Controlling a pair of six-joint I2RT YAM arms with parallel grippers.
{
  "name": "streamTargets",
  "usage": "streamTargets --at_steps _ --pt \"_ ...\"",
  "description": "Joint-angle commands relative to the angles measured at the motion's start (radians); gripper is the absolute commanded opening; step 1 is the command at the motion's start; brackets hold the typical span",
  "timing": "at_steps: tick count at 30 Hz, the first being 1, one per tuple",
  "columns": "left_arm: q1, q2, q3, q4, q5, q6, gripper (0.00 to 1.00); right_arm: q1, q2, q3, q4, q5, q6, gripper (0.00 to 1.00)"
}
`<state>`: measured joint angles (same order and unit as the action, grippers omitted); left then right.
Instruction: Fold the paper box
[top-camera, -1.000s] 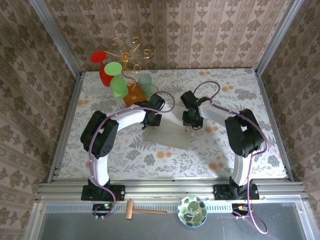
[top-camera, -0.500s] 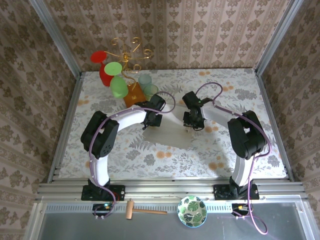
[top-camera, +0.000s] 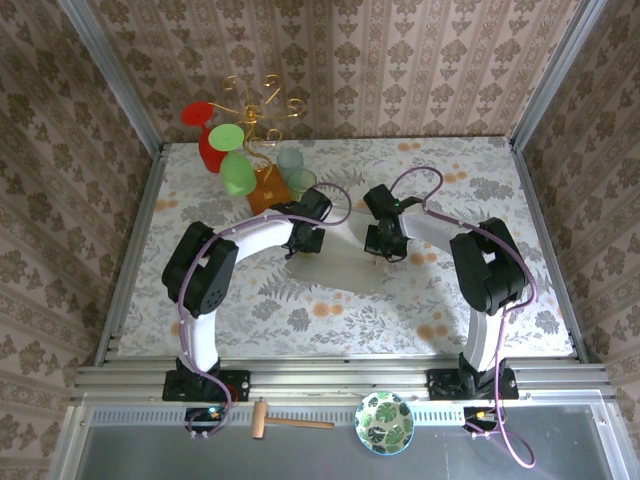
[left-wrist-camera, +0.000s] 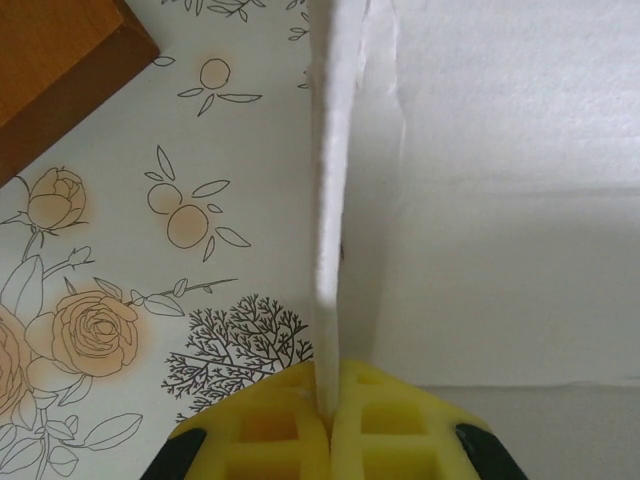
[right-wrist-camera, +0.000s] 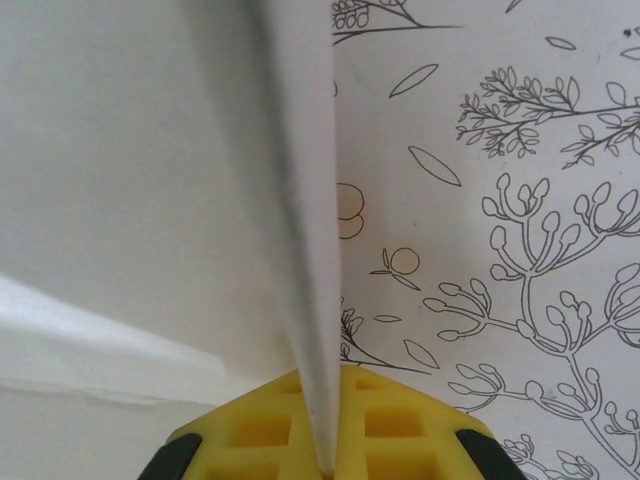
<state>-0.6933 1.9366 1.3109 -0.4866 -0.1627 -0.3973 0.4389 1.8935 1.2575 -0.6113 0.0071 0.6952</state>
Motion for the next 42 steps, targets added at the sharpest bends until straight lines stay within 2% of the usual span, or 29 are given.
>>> streamTargets --at_steps 1,8,14,22,26,30,38,42 --pt "-0.003 0.019 0.019 -0.033 -0.039 -0.006 0.0 0.003 0.031 0.009 -0.092 0.071 0.003 0.0" --pt "-0.001 0.028 0.035 -0.044 -0.046 -0.018 0.0 0.026 0.049 0.038 -0.194 0.161 0.011 0.0" --pt "-0.002 0.039 0.057 -0.055 -0.041 -0.033 0.0 0.073 0.077 0.08 -0.285 0.249 0.114 0.0" --pt "-0.003 0.045 0.067 -0.061 -0.032 -0.034 0.0 0.074 0.034 0.063 -0.197 0.136 0.116 0.01" --pt "0.0 0.044 0.064 -0.057 -0.032 -0.03 0.0 0.073 -0.031 0.051 -0.179 0.102 0.113 0.17" --pt "0.003 0.048 0.067 -0.056 -0.03 -0.026 0.0 0.073 -0.07 0.031 -0.168 0.071 0.113 0.27" --pt "0.003 0.05 0.068 -0.057 -0.025 -0.02 0.0 0.061 -0.065 -0.024 -0.118 0.031 0.113 0.29" --pt "0.002 0.05 0.064 -0.058 -0.023 -0.018 0.0 0.05 -0.018 0.017 -0.096 0.001 0.09 0.29"
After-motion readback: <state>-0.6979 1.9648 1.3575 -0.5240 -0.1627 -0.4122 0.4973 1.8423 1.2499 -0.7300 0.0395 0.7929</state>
